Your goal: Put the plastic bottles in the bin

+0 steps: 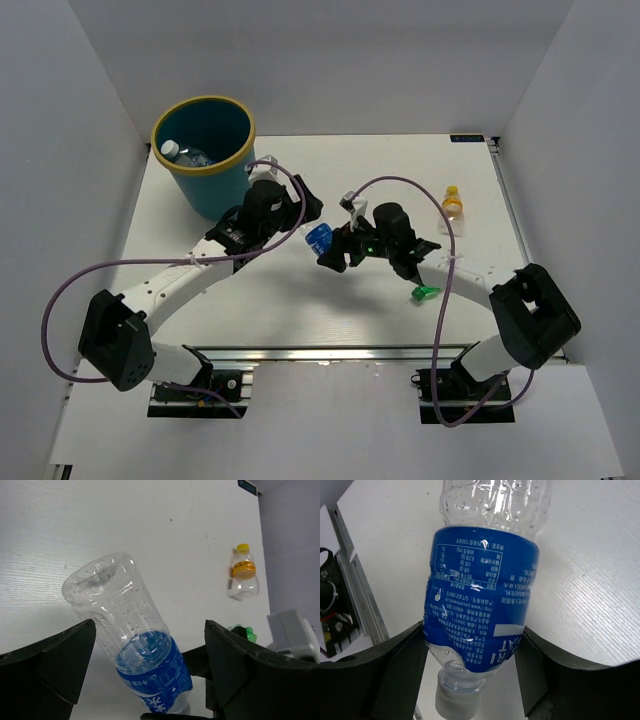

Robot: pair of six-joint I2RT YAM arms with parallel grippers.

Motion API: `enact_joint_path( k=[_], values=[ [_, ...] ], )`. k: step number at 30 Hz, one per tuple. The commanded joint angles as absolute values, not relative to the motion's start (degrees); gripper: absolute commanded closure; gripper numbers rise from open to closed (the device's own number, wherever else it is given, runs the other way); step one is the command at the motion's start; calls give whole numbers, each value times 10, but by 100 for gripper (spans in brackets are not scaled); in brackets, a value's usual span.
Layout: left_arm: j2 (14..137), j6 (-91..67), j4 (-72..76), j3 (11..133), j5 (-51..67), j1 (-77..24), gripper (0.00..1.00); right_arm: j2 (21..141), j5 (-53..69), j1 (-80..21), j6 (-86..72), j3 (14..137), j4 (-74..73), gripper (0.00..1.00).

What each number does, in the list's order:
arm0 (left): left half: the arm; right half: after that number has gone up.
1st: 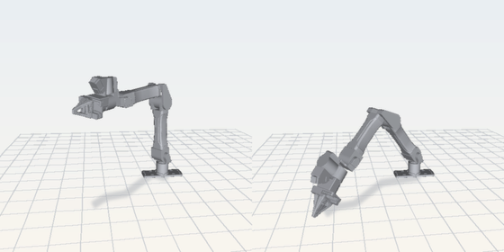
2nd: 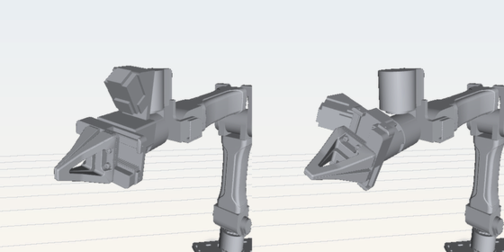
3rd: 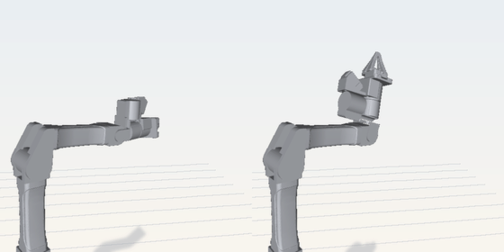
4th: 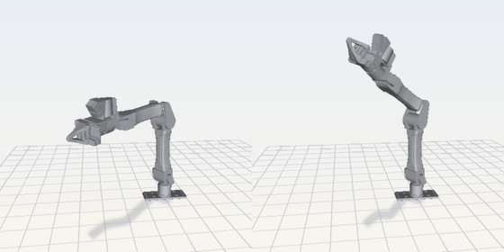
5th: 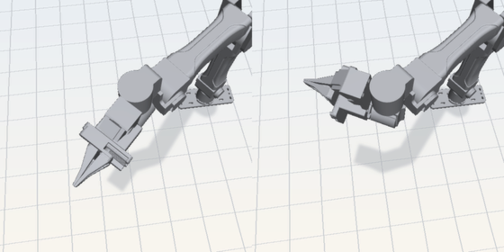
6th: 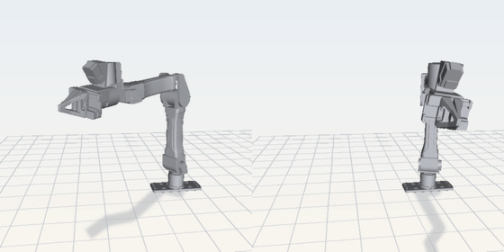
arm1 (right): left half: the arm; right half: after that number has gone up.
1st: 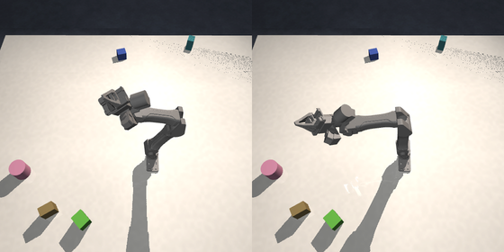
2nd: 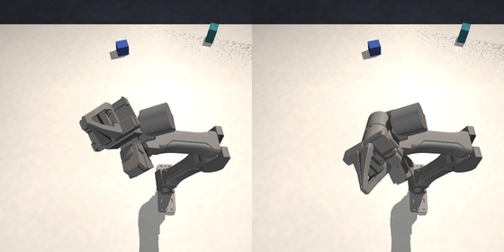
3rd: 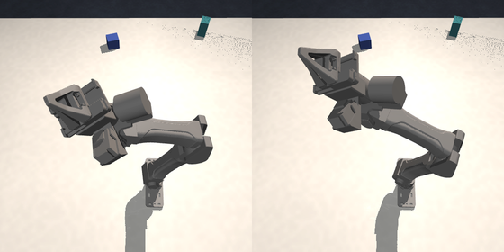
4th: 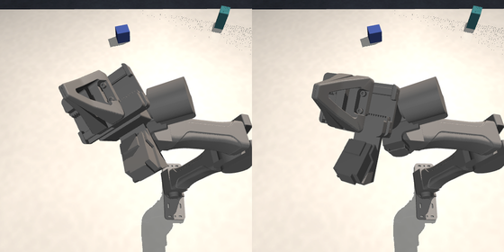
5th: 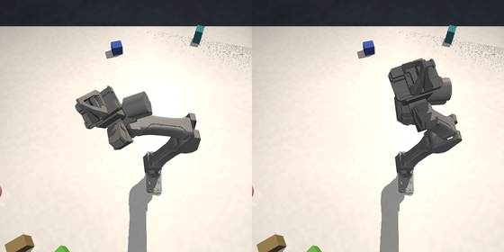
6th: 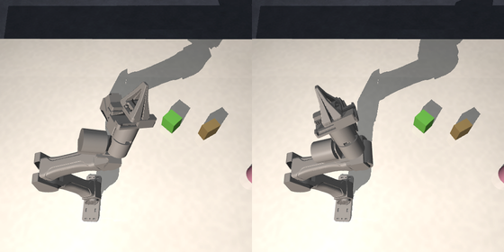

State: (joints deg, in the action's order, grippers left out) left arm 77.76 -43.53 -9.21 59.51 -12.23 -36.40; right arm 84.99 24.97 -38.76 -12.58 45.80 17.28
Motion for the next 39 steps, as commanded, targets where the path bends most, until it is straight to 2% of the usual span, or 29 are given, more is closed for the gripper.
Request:
enact_joint_path(
  k=[1, 13, 17, 21, 22, 25, 28, 29, 33, 37, 39],
  values=[
    [774, -436, -97, 604, -162, -374, 2, 806, 254, -403, -158, 448, 269, 41],
    [776, -433, -140, 614, -196, -381, 2, 719, 229, -417, -145, 411, 285, 42],
    [783, -441, -110, 613, -175, -382, 3, 729, 265, -433, -137, 411, 305, 40],
    [782, -450, -80, 607, -158, -382, 30, 741, 283, -440, -134, 413, 317, 38],
    [780, -450, -77, 608, -161, -382, 45, 740, 283, -440, -134, 412, 320, 37],
    [769, -443, -79, 612, -176, -382, 70, 737, 276, -439, -133, 415, 313, 35],
    [759, -431, -85, 620, -192, -382, 75, 731, 269, -439, -126, 414, 299, 28],
    [759, -429, -91, 625, -196, -382, 75, 730, 257, -439, -128, 414, 296, 11],
    [764, -410, -153, 677, -263, -382, 76, 712, 214, -439, -122, 426, 230, 11],
    [787, -378, -213, 764, -310, -368, 76, 712, 117, -419, -120, 444, 137, 11],
    [804, -364, -263, 844, -322, -344, 77, 716, 93, -397, -137, 446, 108, 11]
  ],
)
